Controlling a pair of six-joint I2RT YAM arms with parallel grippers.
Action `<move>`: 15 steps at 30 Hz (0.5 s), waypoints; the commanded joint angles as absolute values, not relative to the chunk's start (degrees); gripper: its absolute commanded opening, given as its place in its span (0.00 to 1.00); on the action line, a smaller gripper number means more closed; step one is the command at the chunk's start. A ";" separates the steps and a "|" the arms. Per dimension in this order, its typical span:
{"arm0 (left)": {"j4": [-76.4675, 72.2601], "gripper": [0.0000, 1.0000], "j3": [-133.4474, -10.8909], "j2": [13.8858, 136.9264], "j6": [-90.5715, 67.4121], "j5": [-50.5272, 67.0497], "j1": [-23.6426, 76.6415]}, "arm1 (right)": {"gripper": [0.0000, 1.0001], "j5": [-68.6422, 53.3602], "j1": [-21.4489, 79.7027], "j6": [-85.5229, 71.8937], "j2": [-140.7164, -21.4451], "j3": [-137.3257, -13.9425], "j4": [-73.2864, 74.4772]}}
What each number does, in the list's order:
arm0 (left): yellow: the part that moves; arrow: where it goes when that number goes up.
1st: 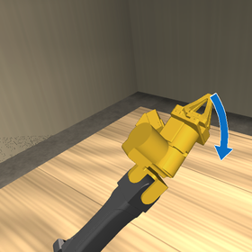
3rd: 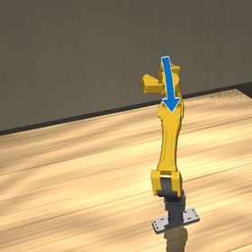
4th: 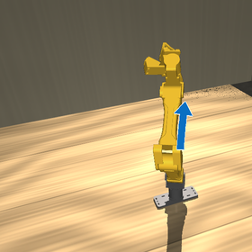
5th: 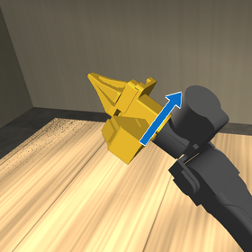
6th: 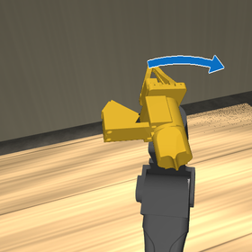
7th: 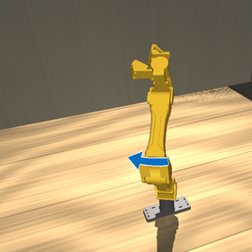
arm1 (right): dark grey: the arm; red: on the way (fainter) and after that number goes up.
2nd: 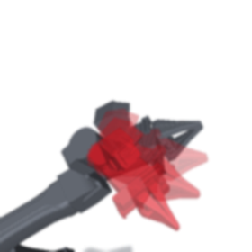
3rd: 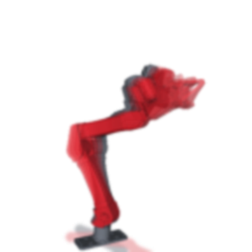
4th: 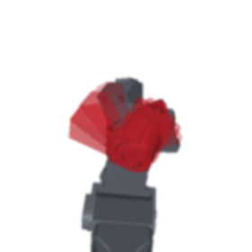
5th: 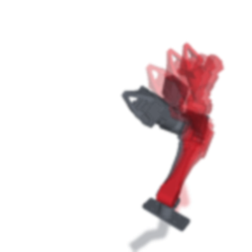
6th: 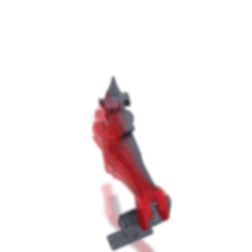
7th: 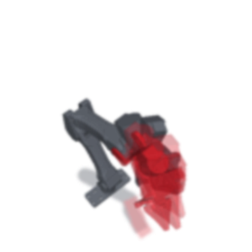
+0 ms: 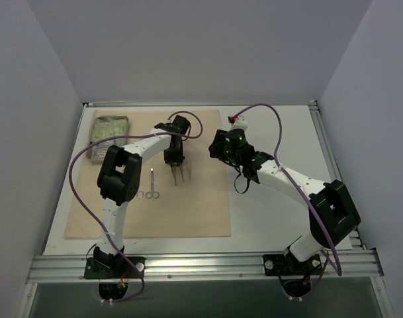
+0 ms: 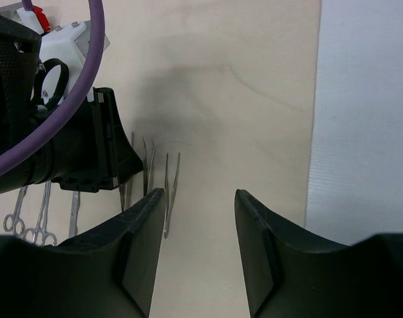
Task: Open and lay out the surgical kit
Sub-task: Place the medical item in the surgical kit.
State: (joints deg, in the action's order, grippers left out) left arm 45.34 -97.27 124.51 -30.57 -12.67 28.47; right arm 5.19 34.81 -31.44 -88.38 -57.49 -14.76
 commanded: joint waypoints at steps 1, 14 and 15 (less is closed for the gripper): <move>44.56 0.35 -99.84 123.58 -30.06 -13.80 28.74 | 0.42 6.68 34.28 -31.73 -85.61 -57.13 -15.29; 47.02 0.35 -102.30 120.15 -28.83 -13.89 28.74 | 0.43 6.15 34.28 -31.11 -85.34 -58.10 -14.85; 47.98 0.35 -102.74 119.62 -28.65 -14.23 28.74 | 0.42 6.15 34.36 -31.11 -85.17 -57.92 -14.85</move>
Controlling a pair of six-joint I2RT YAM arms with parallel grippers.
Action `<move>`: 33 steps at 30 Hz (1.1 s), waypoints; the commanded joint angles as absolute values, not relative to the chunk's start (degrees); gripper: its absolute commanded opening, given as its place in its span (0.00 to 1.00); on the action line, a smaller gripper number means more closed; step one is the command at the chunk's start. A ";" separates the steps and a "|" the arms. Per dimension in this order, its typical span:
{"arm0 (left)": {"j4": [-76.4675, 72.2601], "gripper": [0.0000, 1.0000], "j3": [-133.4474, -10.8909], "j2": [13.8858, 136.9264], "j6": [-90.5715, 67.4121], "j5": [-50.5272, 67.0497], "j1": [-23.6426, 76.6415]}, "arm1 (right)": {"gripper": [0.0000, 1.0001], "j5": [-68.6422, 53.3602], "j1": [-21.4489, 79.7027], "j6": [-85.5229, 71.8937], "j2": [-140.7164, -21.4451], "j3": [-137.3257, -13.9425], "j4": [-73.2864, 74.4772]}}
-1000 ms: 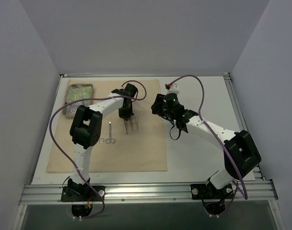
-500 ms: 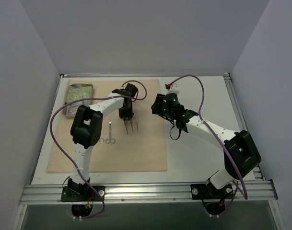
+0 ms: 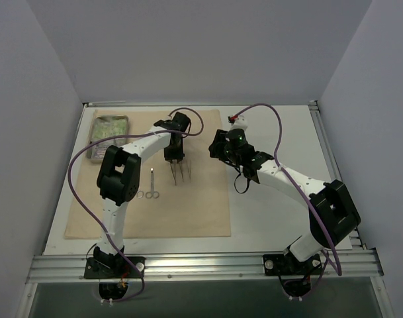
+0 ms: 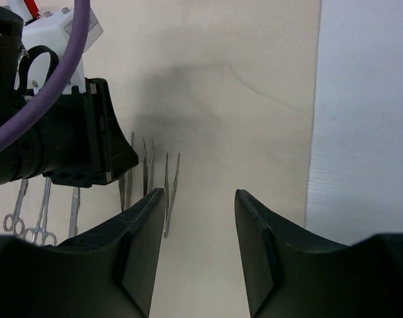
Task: Open and lay out the surgical kit
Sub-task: Place the medical item in the surgical kit, then pick up the medical item from the container.
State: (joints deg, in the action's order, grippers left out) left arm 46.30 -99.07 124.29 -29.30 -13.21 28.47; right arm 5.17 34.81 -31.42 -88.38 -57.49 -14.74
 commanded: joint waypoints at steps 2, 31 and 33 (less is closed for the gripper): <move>48.69 0.35 -103.36 118.66 -27.78 -14.59 28.65 | 0.42 6.15 34.36 -31.11 -84.82 -57.75 -14.77; 43.69 0.55 -110.56 123.48 1.49 -7.63 -3.16 | 0.43 -1.32 32.17 -26.19 -97.47 -61.70 -18.02; 42.63 0.52 -111.53 125.68 1.67 -8.78 -3.16 | 0.43 -1.32 31.91 -26.19 -97.73 -61.44 -18.10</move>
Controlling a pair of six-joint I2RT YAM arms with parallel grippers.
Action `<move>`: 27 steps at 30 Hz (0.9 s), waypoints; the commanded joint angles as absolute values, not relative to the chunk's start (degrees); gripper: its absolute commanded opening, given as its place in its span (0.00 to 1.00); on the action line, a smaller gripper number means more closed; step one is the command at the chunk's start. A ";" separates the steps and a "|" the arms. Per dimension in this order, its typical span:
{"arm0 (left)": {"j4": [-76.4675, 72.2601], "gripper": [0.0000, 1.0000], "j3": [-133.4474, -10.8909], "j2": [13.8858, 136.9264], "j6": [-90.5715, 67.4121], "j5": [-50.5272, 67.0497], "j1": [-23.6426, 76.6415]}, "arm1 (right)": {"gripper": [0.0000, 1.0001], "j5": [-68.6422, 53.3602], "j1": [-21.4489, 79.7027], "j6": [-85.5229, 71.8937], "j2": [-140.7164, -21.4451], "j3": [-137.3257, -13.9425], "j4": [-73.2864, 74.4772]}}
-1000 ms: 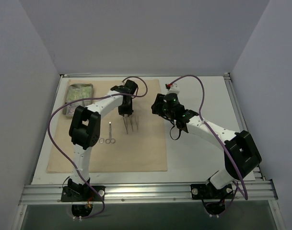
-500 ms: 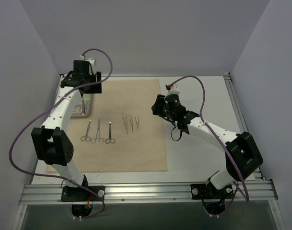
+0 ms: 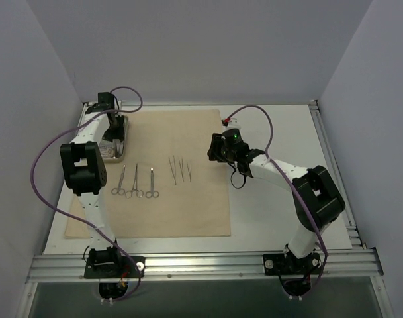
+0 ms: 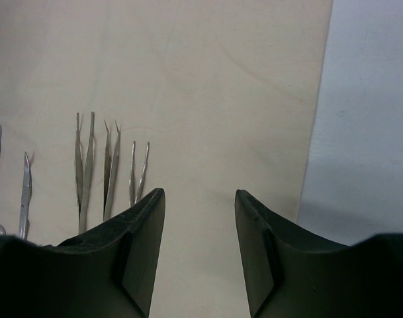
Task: Open and lay out the surgical kit
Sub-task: Pick up the medical item from the container.
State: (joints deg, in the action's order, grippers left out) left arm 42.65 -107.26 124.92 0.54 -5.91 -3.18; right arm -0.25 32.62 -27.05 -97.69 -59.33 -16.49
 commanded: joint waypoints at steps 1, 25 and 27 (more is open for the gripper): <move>42.37 0.49 -111.88 126.21 1.67 -9.66 -3.25 | 0.43 -1.41 31.56 -26.19 -97.91 -61.44 -18.19; 43.68 0.26 -116.10 137.37 -1.76 -9.06 -5.62 | 0.43 -1.93 30.06 -26.54 -98.79 -61.17 -18.28; 44.21 0.17 -116.19 137.64 -2.28 -8.27 -5.98 | 0.43 -1.76 30.15 -26.63 -98.70 -61.17 -18.19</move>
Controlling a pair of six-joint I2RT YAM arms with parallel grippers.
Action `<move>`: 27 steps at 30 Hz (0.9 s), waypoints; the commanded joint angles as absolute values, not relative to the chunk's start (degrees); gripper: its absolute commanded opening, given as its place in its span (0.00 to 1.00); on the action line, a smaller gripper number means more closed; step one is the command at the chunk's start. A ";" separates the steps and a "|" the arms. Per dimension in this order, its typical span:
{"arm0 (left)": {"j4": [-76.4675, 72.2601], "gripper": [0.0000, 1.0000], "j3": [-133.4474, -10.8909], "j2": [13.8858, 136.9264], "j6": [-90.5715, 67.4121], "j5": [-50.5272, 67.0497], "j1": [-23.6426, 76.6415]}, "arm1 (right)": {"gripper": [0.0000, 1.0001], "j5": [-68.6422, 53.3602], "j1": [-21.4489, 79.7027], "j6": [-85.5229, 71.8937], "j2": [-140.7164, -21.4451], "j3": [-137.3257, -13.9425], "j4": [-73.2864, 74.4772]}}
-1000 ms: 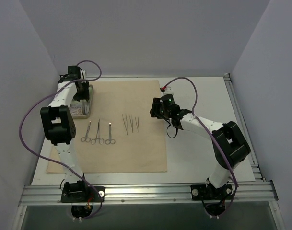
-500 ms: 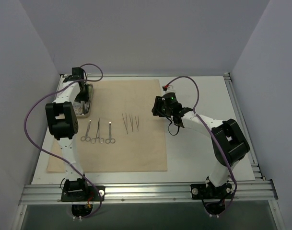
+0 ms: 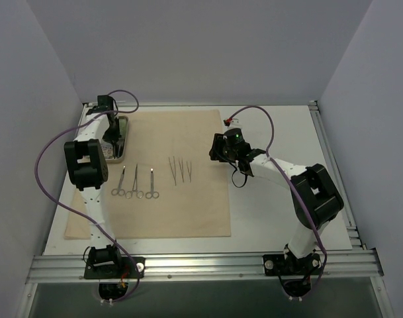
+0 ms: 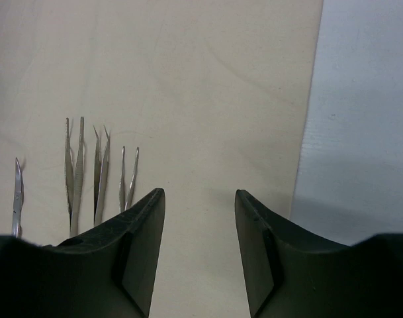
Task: Open and lay out the surgical kit
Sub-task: Pick up the medical item from the container.
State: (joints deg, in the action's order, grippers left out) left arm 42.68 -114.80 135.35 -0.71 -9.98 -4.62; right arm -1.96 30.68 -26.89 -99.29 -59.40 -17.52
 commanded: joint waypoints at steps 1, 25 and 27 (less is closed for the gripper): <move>44.38 0.14 -116.02 137.46 -2.55 -7.83 -5.98 | 0.43 -1.67 30.15 -26.63 -98.61 -61.17 -18.11; 45.26 0.02 -114.61 123.66 -2.72 -2.37 -6.68 | 0.42 -0.53 29.97 -26.28 -96.86 -62.23 -15.82; 45.26 0.02 -114.61 122.87 -3.16 -1.50 -6.68 | 0.42 -0.44 29.97 -26.28 -96.50 -61.96 -15.65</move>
State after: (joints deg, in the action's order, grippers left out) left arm 44.88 -114.34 126.45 -2.72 -3.31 -6.02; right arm -1.85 30.35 -26.89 -99.26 -60.23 -16.34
